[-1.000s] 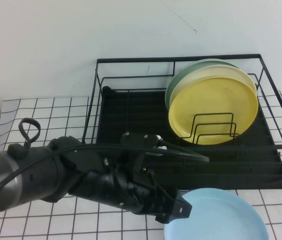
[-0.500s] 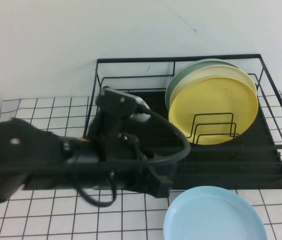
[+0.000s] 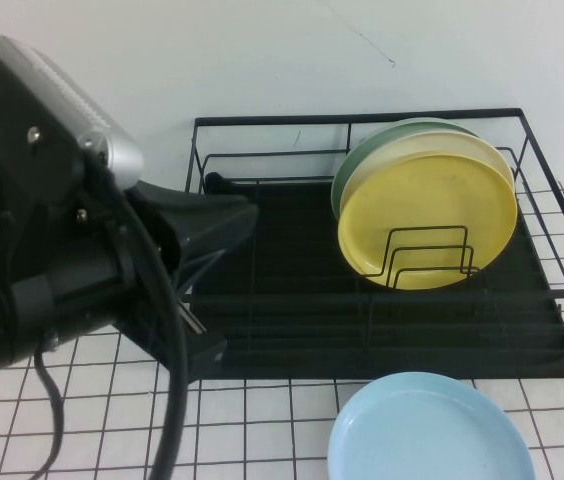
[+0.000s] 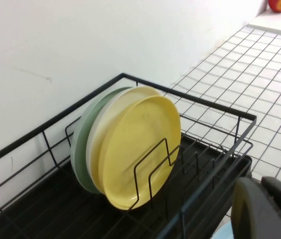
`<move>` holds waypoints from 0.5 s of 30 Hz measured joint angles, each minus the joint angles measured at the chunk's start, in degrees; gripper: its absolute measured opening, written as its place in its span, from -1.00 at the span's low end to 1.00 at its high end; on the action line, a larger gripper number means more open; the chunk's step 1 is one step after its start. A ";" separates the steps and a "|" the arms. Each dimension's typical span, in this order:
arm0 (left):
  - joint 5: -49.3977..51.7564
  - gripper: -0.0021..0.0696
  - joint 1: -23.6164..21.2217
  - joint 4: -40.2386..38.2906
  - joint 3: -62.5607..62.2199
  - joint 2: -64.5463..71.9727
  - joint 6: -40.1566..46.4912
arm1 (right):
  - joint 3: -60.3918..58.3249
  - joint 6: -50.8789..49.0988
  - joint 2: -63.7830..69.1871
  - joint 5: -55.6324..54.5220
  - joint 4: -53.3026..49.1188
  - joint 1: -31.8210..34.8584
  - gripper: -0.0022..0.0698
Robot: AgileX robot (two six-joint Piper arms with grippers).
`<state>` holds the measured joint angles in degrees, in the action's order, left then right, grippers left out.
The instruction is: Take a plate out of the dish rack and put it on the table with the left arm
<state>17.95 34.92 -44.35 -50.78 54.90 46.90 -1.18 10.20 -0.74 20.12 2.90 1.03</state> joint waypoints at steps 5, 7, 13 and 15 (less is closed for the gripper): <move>0.00 -0.94 0.00 0.09 0.00 -0.08 0.00 | 0.00 0.00 0.00 0.00 0.00 0.00 -0.95; 0.14 -0.94 0.00 0.25 0.00 0.42 0.00 | 0.00 0.00 0.00 0.00 0.00 0.00 -0.95; 0.64 -0.95 -0.31 0.92 0.41 1.32 0.00 | 0.00 0.00 0.00 0.00 0.00 0.00 -0.95; 0.85 -0.95 -1.90 1.64 1.54 -0.64 0.63 | 0.00 0.00 0.00 0.00 0.00 0.00 -0.95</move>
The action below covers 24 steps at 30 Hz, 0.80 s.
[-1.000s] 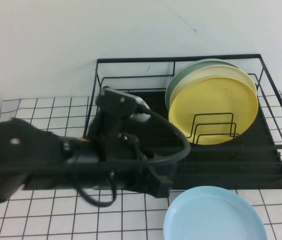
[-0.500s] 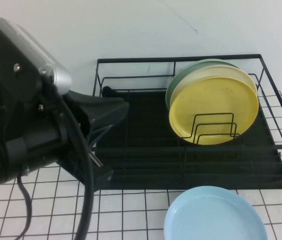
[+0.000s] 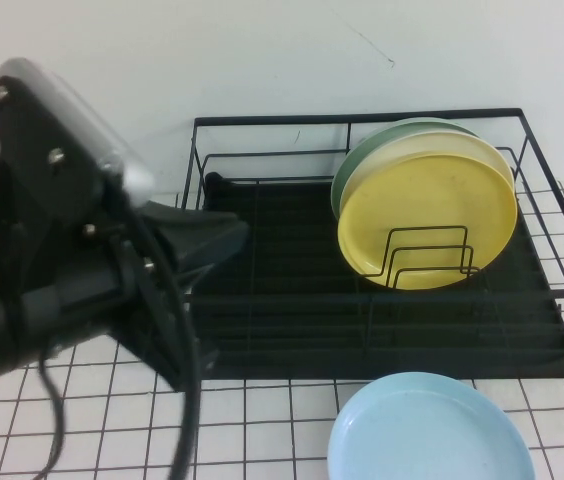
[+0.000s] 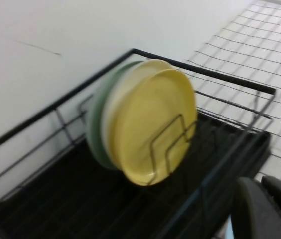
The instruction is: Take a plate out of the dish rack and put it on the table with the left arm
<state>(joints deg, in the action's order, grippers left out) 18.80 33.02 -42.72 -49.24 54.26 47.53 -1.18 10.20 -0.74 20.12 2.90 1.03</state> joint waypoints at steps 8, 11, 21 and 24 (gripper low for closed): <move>-1.93 -0.95 -14.19 0.00 10.33 -19.44 1.49 | 0.00 -0.41 0.00 0.00 0.00 0.00 -0.95; -3.91 -0.95 -17.11 0.00 16.56 -26.80 3.75 | 0.00 -0.41 0.00 0.00 0.00 0.00 -0.94; -6.48 -0.95 -21.73 -1.64 40.37 -46.71 5.56 | 0.00 -0.51 0.00 0.00 0.00 0.00 -0.94; -9.01 -0.95 -22.08 -5.12 46.74 -50.20 5.56 | 0.00 -0.62 0.00 0.00 0.00 0.00 -0.94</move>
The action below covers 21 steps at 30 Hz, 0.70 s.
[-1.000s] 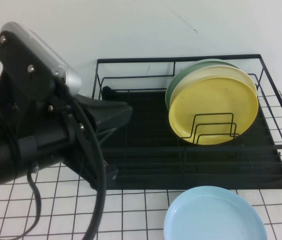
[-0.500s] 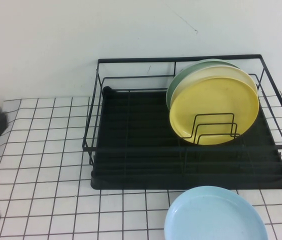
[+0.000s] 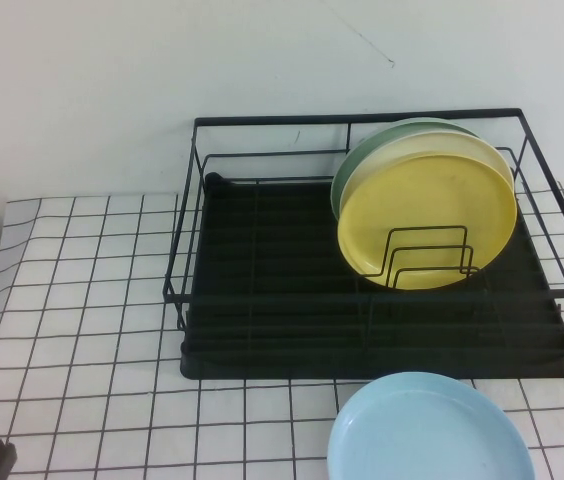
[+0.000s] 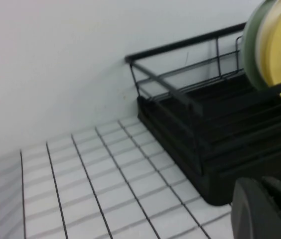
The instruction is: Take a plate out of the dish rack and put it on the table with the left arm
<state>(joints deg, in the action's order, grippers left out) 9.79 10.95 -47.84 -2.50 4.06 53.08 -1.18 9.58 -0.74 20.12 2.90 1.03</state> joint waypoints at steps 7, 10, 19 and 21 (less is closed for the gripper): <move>-3.79 -0.95 -0.84 -8.41 3.82 -3.32 2.08 | 0.00 0.02 0.00 0.00 0.00 0.00 -0.94; -5.91 -0.95 -1.01 -9.98 3.82 -3.32 2.42 | 0.00 0.02 0.00 0.00 0.00 0.00 -0.94; -8.05 -0.95 -1.26 -4.74 3.82 -4.57 -1.94 | 0.00 0.02 0.00 0.00 0.00 0.00 -0.94; -7.42 -0.95 -2.33 1.54 3.82 -4.67 -8.22 | 0.00 0.02 0.00 0.00 0.00 0.00 -0.94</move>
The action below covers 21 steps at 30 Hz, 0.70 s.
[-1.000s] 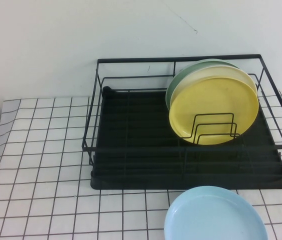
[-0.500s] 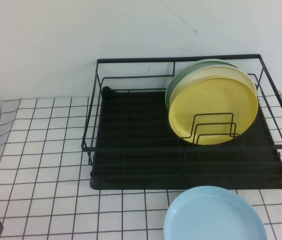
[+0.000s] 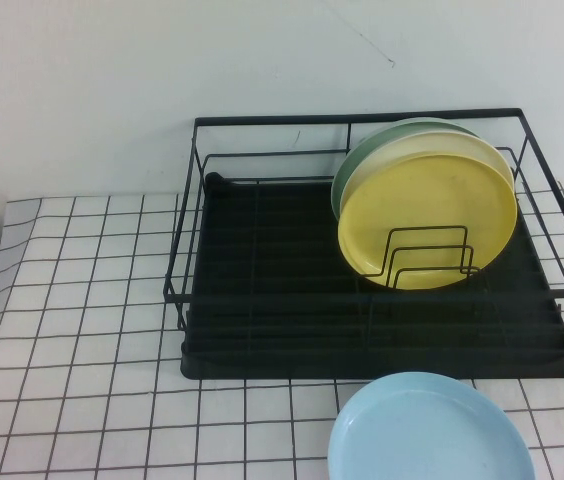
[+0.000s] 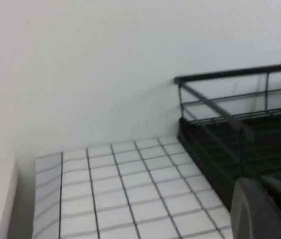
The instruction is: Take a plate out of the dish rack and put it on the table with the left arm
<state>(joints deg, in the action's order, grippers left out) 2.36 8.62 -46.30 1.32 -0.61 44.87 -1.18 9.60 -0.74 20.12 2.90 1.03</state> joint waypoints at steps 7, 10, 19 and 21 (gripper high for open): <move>10.46 -0.95 -5.20 27.48 0.00 -0.11 -31.59 | 0.00 0.00 0.00 0.00 0.00 0.00 -0.94; 14.90 -0.95 -5.46 35.73 -0.11 -0.11 -40.00 | 0.00 0.00 0.00 0.00 0.00 0.00 -0.94; 15.28 -0.95 -5.50 39.41 -0.11 -0.16 -43.87 | 0.00 0.00 0.00 0.00 0.00 0.00 -0.94; 15.28 -0.95 -5.50 39.64 -0.11 -0.16 -43.87 | 0.00 0.00 0.00 0.00 0.00 0.00 -0.94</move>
<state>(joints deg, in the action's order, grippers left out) 17.64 3.12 -6.67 1.20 -0.77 1.00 -1.18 9.60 -0.74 20.12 2.90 1.03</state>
